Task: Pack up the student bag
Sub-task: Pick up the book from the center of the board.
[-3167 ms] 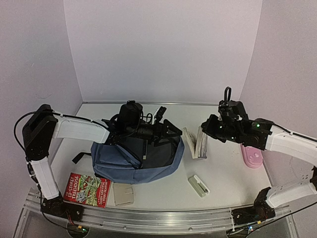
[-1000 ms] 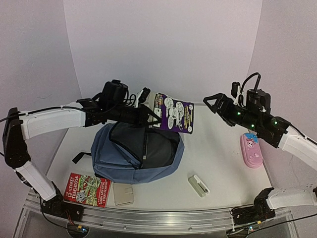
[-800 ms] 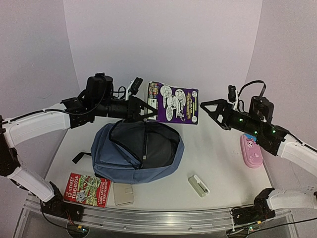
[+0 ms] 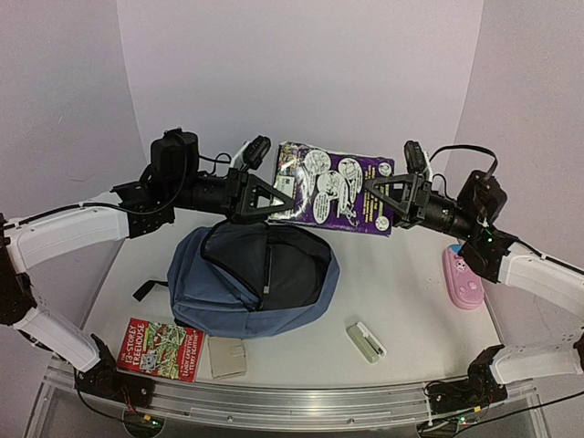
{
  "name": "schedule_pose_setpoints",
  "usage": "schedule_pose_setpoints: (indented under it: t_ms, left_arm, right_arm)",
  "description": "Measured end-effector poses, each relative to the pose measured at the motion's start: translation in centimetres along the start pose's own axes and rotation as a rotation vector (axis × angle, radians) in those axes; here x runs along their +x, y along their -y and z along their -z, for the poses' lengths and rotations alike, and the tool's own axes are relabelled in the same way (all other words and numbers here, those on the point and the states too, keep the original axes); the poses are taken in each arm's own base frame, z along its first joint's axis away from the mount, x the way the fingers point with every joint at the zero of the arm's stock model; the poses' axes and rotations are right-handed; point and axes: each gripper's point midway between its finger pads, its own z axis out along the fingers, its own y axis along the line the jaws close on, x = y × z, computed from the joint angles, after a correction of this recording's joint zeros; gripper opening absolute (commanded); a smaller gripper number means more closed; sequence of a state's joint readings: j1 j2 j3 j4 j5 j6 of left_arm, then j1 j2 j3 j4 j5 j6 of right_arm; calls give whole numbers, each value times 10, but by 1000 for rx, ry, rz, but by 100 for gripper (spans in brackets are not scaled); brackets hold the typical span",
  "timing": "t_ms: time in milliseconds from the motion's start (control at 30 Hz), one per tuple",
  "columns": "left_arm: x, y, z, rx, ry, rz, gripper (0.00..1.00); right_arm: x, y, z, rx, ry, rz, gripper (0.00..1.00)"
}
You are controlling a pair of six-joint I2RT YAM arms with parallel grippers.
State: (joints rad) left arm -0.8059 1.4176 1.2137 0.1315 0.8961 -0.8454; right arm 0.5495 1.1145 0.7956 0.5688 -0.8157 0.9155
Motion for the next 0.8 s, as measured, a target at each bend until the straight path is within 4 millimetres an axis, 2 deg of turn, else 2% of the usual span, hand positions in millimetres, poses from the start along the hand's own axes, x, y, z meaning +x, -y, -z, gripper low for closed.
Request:
schedule_pose_setpoints:
  t_ms: [200, 367, 400, 467, 533, 600, 700, 800]
  left_arm:
    - [1, -5, -3, -3, -8, 5, 0]
    - [1, -5, -3, 0, -8, -4, 1]
    - [1, -5, -4, -2, -9, -4, 4]
    - [1, -7, -4, -10, -12, 0, 21]
    - [1, -10, -4, -22, -15, 2, 58]
    - [-3, -20, -1, -62, 7, 16, 78]
    - [-19, -52, 18, -179, 78, 76, 92]
    - [-27, -96, 49, -321, 147, 152, 94]
  right_arm:
    - [-3, -9, 1, -39, 6, -19, 41]
    - [-3, -6, 2, -34, 12, -30, 4]
    - [-3, -5, 2, -31, 14, -30, 0]
    - [-3, -1, 3, -23, 20, -33, 0]
    - [-2, 2, 3, -13, 26, -34, 0]
    - [-2, 8, 3, 14, 38, -39, 0]
    - [0, 29, 4, 111, 53, -57, 0]
    - [-1, 62, 8, 284, 68, -73, 0]
